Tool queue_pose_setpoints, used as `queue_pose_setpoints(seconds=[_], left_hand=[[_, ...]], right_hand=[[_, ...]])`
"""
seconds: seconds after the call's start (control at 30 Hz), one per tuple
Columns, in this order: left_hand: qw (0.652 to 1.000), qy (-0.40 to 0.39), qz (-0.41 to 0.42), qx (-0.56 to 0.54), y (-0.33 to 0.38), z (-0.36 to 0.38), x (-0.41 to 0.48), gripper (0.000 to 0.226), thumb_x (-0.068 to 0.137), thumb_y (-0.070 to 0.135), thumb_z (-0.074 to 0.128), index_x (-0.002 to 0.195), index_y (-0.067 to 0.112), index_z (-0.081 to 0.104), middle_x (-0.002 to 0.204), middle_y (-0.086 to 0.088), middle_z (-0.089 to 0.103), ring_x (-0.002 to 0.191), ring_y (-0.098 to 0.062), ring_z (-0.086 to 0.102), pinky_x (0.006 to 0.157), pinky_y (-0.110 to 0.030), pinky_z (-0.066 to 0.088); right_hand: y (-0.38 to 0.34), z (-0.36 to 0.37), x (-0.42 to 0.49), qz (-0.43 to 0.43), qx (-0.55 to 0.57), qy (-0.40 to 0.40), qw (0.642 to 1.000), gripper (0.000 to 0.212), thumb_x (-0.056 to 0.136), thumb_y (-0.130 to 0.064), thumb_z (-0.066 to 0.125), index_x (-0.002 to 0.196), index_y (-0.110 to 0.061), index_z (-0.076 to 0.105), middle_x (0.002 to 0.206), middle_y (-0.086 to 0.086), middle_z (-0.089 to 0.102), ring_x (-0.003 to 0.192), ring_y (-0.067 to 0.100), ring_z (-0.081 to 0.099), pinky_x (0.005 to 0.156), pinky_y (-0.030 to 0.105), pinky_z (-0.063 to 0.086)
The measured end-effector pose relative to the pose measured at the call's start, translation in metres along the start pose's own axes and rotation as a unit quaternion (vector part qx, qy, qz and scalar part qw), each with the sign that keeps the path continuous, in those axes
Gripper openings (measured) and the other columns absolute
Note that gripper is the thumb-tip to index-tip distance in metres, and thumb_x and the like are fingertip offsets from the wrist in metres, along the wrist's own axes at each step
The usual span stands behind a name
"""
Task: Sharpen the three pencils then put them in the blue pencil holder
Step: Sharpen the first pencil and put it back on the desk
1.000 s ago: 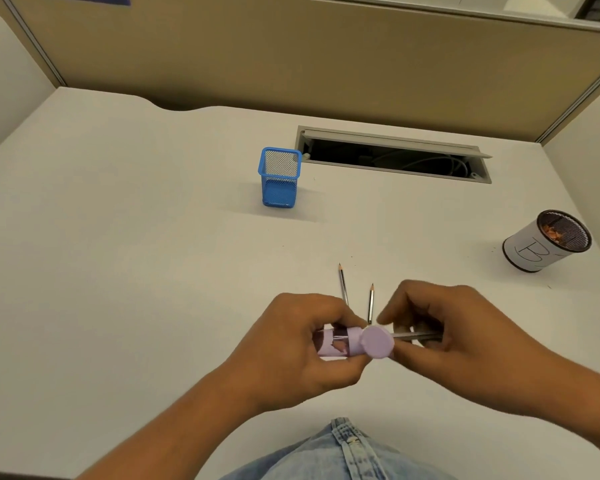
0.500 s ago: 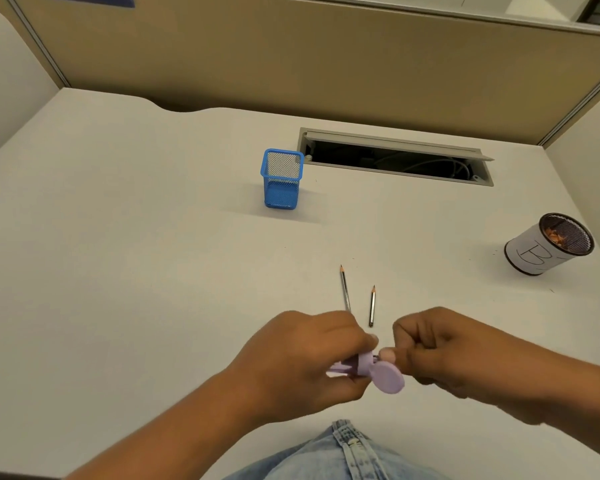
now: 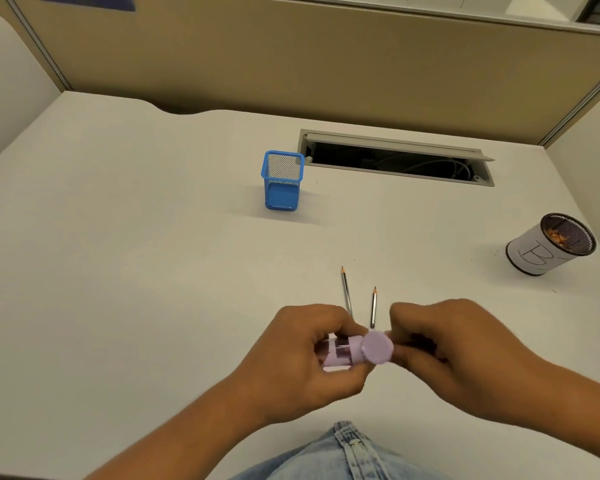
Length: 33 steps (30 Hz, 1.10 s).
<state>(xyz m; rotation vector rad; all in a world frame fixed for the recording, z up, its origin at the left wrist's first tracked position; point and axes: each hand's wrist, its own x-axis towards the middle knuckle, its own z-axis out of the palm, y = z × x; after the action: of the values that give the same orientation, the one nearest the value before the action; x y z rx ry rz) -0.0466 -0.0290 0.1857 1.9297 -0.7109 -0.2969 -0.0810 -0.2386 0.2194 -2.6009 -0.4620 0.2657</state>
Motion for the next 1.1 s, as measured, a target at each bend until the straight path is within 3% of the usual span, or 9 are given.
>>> queue_pose_setpoints(seconds=[0.1,0.17,0.33,0.47,0.6,0.77,0.9,0.97,1.1], left_hand=[[0.985,-0.028,0.085,0.148,-0.007,0.001,-0.001,0.018,0.076,0.031,0.074,0.091,0.023,0.068,0.075,0.013,0.063,0.062,0.004,0.041,0.060,-0.002,0.029],[0.986,-0.037,0.078,0.140,-0.006,0.000,0.001,0.019,0.076,0.032,0.075,0.091,0.024,0.068,0.077,0.013,0.065,0.062,0.004,0.042,0.060,-0.002,0.029],[0.990,-0.051,-0.103,-0.080,0.005,-0.002,0.007,0.014,0.075,0.024,0.081,0.075,0.027,0.068,0.068,0.012,0.064,0.052,-0.003,0.054,0.052,-0.014,0.043],[0.930,-0.117,-0.202,-0.283,0.010,-0.009,0.010,0.023,0.083,0.009,0.075,0.068,0.022,0.063,0.063,0.002,0.063,0.042,-0.009,0.038,0.042,-0.018,0.029],[0.926,-0.139,-0.195,-0.290,0.011,-0.015,0.013,0.016,0.083,0.007,0.074,0.074,0.013,0.063,0.062,0.002,0.061,0.042,-0.008,0.038,0.043,-0.018,0.030],[0.991,-0.048,-0.089,-0.082,0.008,-0.012,0.015,0.013,0.075,0.018,0.081,0.078,0.017,0.069,0.064,0.012,0.061,0.051,-0.003,0.051,0.052,-0.014,0.042],[0.984,-0.051,0.078,0.154,0.002,-0.014,0.016,0.016,0.077,0.035,0.070,0.087,0.022,0.068,0.073,0.012,0.066,0.058,0.003,0.045,0.055,-0.003,0.032],[0.982,-0.062,0.080,0.161,0.002,-0.015,0.016,0.017,0.077,0.036,0.069,0.087,0.023,0.068,0.076,0.012,0.067,0.062,-0.002,0.047,0.056,-0.003,0.033],[0.999,-0.029,-0.016,0.015,0.006,-0.013,0.016,0.013,0.073,0.027,0.080,0.077,0.024,0.068,0.068,0.015,0.065,0.054,-0.005,0.053,0.051,-0.011,0.040]], right_hand=[[0.005,0.002,0.005,0.215,0.334,-0.118,0.910,0.035,0.086,-0.033,0.072,0.062,-0.022,0.050,0.054,-0.005,0.040,0.054,0.017,0.025,0.051,0.029,0.020],[0.004,0.001,0.005,0.232,0.343,-0.123,0.902,0.033,0.082,-0.033,0.076,0.063,-0.017,0.054,0.055,-0.001,0.041,0.055,0.019,0.027,0.050,0.028,0.021],[0.004,-0.008,-0.003,0.016,0.015,0.031,0.999,0.017,0.084,-0.048,0.064,0.083,-0.032,0.060,0.073,-0.012,0.066,0.059,0.009,0.052,0.050,0.017,0.038],[0.010,-0.014,-0.004,-0.222,-0.234,0.193,0.927,0.024,0.087,-0.040,0.069,0.086,-0.016,0.068,0.071,0.001,0.070,0.055,0.027,0.055,0.049,0.034,0.042],[0.008,-0.013,-0.001,-0.255,-0.253,0.222,0.906,0.031,0.088,-0.028,0.069,0.062,-0.011,0.068,0.053,0.004,0.056,0.043,0.027,0.038,0.042,0.031,0.032],[-0.002,-0.007,0.003,-0.003,0.031,0.088,0.996,0.041,0.088,-0.052,0.061,0.064,-0.027,0.040,0.049,-0.013,0.039,0.047,0.011,0.033,0.043,0.016,0.026],[-0.002,-0.009,0.014,0.252,0.395,-0.072,0.880,0.044,0.070,-0.047,0.073,0.056,-0.019,0.042,0.047,-0.005,0.034,0.045,0.012,0.021,0.042,0.020,0.020],[0.000,-0.011,0.014,0.278,0.413,-0.115,0.860,0.047,0.071,-0.048,0.077,0.058,-0.016,0.044,0.049,-0.001,0.033,0.046,0.014,0.020,0.043,0.022,0.018],[-0.003,-0.014,0.009,0.163,0.259,-0.028,0.951,0.027,0.078,-0.043,0.075,0.070,-0.023,0.059,0.056,-0.010,0.058,0.049,0.012,0.042,0.047,0.023,0.034]])
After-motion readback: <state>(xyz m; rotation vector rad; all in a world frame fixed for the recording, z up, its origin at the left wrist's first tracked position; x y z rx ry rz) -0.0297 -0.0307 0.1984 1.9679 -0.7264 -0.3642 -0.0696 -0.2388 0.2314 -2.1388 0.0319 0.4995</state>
